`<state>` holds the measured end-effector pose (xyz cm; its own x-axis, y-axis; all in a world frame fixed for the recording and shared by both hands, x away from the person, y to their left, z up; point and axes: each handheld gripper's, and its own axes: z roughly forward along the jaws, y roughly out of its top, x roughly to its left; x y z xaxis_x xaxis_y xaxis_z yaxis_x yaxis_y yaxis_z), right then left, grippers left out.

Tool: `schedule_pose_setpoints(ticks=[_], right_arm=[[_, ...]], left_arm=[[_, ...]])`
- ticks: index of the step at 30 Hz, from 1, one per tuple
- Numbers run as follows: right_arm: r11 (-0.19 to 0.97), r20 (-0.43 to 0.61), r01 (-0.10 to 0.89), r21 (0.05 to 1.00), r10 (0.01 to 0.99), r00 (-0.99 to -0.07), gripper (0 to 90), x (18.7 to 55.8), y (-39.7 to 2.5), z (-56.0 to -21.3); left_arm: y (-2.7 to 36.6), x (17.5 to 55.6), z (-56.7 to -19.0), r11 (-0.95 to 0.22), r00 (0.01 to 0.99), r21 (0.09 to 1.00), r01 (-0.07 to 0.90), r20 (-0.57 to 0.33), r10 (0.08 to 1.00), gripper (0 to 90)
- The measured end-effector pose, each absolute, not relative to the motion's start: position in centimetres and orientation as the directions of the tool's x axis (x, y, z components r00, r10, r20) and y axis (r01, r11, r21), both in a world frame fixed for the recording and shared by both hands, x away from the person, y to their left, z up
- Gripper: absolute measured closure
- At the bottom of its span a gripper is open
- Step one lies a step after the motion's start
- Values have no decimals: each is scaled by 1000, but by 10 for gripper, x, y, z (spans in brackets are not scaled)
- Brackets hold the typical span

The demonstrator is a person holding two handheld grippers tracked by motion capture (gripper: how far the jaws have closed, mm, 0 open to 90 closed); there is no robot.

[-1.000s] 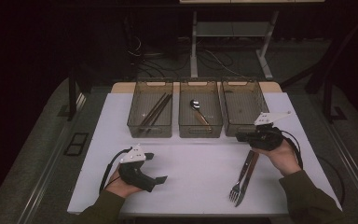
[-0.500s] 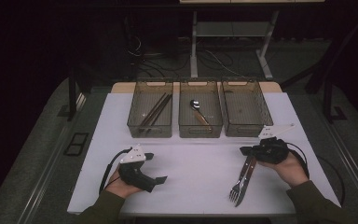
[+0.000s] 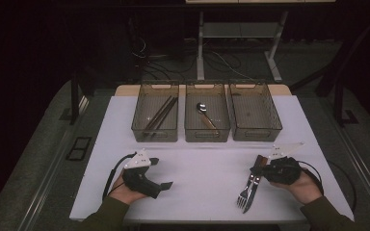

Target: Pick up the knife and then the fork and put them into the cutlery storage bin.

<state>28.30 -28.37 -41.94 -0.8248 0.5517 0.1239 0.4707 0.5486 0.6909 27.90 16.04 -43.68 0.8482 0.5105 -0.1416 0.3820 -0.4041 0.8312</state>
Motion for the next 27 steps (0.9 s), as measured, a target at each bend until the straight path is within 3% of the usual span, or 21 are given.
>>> schedule_pose_setpoints(ticks=[27], right_arm=[[634, 130, 450, 629, 485, -865, 898, 265, -267, -441]], left_arm=[[159, 279, -437, -410, 849, 829, 380, -136, 511, 0]])
